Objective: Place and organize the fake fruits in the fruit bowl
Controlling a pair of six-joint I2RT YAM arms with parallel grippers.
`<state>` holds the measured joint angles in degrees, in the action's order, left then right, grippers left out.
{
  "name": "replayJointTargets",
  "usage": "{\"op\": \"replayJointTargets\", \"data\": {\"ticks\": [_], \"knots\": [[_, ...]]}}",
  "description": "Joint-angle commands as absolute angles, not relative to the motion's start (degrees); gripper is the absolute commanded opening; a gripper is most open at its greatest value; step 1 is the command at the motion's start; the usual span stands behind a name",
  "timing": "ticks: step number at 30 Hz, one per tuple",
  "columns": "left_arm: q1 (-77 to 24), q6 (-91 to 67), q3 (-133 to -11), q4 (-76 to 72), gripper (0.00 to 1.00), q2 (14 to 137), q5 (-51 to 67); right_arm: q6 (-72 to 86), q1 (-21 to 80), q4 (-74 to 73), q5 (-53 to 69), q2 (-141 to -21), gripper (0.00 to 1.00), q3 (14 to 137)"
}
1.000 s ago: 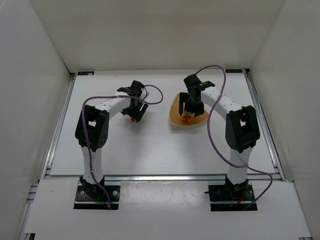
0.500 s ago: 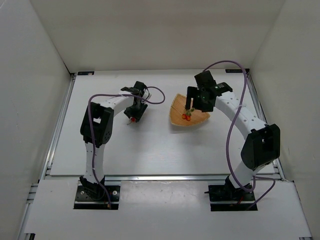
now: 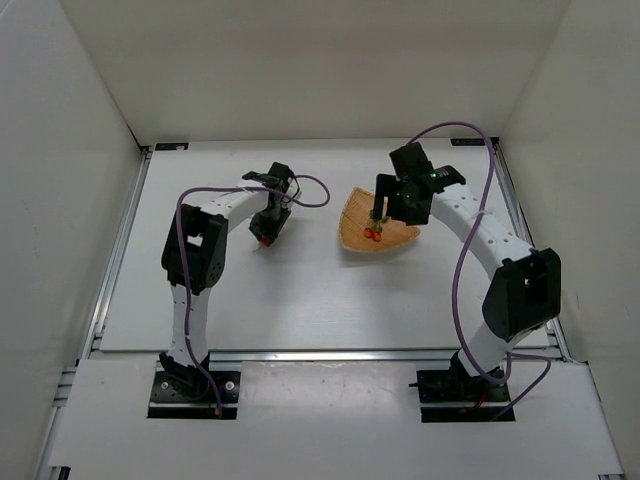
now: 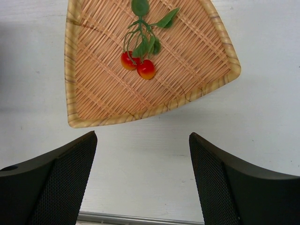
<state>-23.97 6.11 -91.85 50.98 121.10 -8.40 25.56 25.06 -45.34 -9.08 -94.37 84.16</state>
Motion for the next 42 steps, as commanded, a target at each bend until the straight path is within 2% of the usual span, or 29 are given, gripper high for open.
{"op": "replayJointTargets", "data": {"ticks": [1, 5, 10, 18, 20, 23, 24, 27, 30, 33, 36, 42], "knots": [[-26.70, 5.19, -98.06, 53.61, 0.10, 117.60, -10.18, 26.63, 24.26, -45.53, -10.81, -90.27, 0.84, 84.91], [-32.16, 6.42, -104.04, 53.61, 0.10, 114.79, -12.39, 27.33, 22.07, -45.53, -12.12, -86.93, 0.85, 81.22], [-39.10, 8.61, -110.03, 48.79, 0.10, 116.88, -11.87, 31.02, 17.77, -45.53, -12.66, -82.72, 0.85, 74.37], [-46.14, 10.81, -123.74, 47.99, 0.24, 127.87, -8.44, 32.78, 12.40, -45.53, -15.37, -73.84, 0.85, 66.45], [-47.63, 11.42, -124.89, 47.99, 0.35, 128.67, -7.39, 32.26, 11.87, -45.53, -15.38, -71.46, 0.86, 65.75], [-48.16, 11.43, -124.89, 47.46, 0.74, 128.67, -7.38, 31.73, 10.46, -45.53, -15.91, -68.82, 0.90, 65.21], [-48.16, 11.43, -124.89, 47.46, 0.82, 128.15, -7.99, 31.73, 9.85, -45.53, -15.91, -67.86, 0.90, 65.21], [-48.16, 11.43, -124.89, 47.46, 1.00, 125.78, -12.98, 30.59, 8.79, -45.53, -16.44, -66.45, 0.97, 65.21], [-47.55, 12.56, -124.89, 47.46, 1.00, 120.70, -19.31, 29.10, 7.57, -46.14, -15.39, -65.40, 0.99, 66.61], [-41.59, 11.96, -124.11, 47.46, 1.00, 115.59, -22.50, 25.76, 4.93, -46.14, -11.18, -65.39, 0.99, 67.23], [-32.54, 11.95, -118.23, 47.46, 1.00, 109.26, -21.88, 23.56, 3.61, -46.67, -7.65, -65.91, 0.99, 67.24], [-16.54, 9.42, -97.06, 47.46, 1.00, 100.82, -22.68, 24.08, 1.41, -47.37, -7.65, -66.45, 0.99, 64.78]]}}
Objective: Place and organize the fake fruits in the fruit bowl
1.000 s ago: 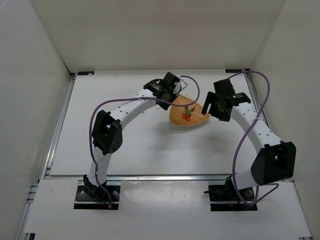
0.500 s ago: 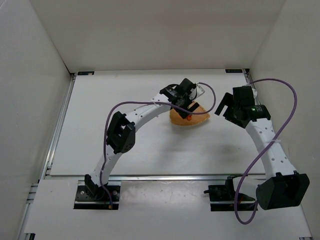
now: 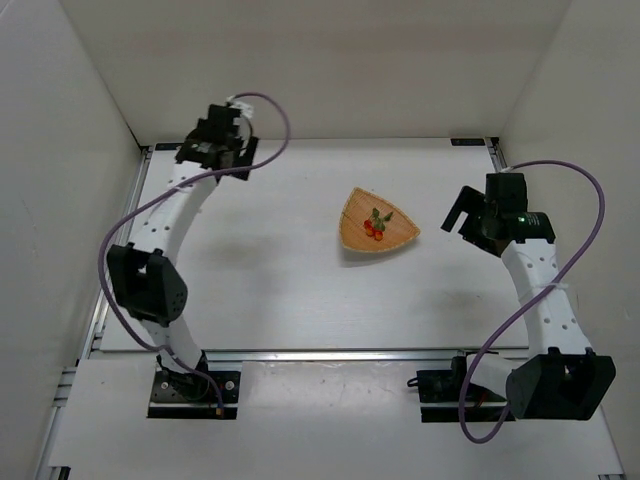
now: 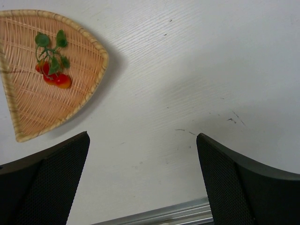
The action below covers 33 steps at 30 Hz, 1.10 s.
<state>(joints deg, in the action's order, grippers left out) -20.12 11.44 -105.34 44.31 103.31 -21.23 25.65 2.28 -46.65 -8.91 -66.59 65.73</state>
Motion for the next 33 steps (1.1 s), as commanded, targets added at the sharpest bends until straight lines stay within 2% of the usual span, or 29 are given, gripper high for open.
{"op": "replayJointTargets", "data": {"ticks": [1, 2, 6, 12, 33], "knots": [[-14.70, 8.36, -93.90, 47.46, 1.00, 98.46, -21.37, 24.08, 0.71, -46.85, -7.04, -66.45, 0.99, 64.78], [-11.02, 6.52, -87.25, 47.46, 1.00, 97.31, -18.14, 24.08, 0.70, -46.85, -7.03, -66.45, 0.99, 64.17], [-2.57, 4.14, -73.87, 45.18, 1.00, 92.12, -16.00, 24.08, -0.44, -46.85, -7.03, -66.45, 0.99, 62.93], [10.70, 3.60, -64.18, 44.03, 1.00, 84.73, -10.65, 24.08, -1.05, -46.85, -7.03, -68.46, 0.99, 62.31], [14.15, 2.99, -60.82, 44.03, 1.00, 81.30, -7.91, 25.75, -1.05, -46.32, -5.45, -69.96, 0.99, 62.31]]}}
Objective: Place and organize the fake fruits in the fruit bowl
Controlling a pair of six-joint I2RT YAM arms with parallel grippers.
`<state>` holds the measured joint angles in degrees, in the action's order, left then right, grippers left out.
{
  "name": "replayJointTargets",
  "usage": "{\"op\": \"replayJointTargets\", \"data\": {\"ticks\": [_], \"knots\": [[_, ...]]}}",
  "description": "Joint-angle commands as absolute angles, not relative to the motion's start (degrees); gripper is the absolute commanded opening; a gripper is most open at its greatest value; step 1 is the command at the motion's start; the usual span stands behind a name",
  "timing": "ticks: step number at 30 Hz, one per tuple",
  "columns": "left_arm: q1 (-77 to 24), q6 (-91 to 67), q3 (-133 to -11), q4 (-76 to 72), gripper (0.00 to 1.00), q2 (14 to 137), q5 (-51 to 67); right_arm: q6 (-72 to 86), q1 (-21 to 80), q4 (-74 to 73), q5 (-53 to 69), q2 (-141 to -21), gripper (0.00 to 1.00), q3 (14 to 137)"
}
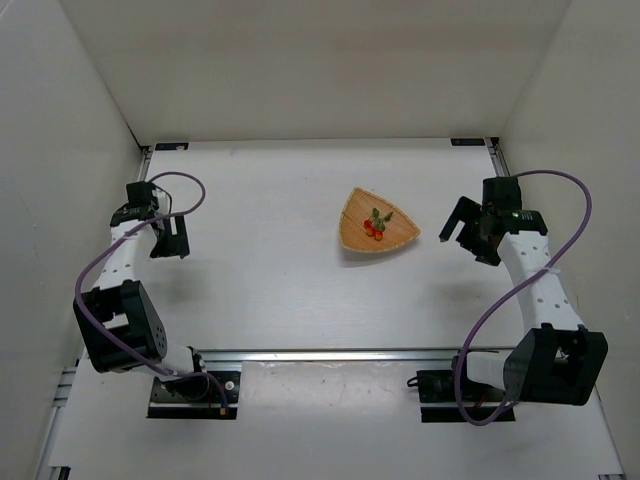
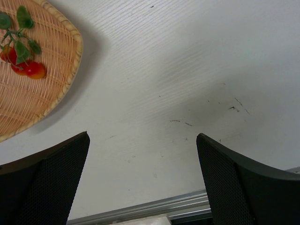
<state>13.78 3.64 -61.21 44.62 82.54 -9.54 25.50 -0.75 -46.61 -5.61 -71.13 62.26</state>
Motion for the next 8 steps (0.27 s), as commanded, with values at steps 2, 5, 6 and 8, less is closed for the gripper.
{"op": "replayJointTargets", "data": {"ticks": [2, 5, 6, 8], "knots": [[14.15, 2.99, -60.82, 44.03, 1.00, 81.30, -7.91, 26.27, -1.05, -46.32, -5.45, -69.96, 0.99, 62.31], [14.15, 2.99, -60.30, 44.03, 1.00, 81.30, -7.91, 26.28, -1.05, -45.79, -5.45, -69.96, 0.99, 62.31], [14.15, 2.99, -60.29, 44.03, 1.00, 81.30, -7.91, 26.28, -1.05, -45.79, -4.84, -69.96, 0.99, 62.31], [14.15, 2.99, -60.29, 44.03, 1.00, 81.30, -7.91, 26.28, -1.05, -44.74, -4.83, -69.43, 0.99, 62.31]]}}
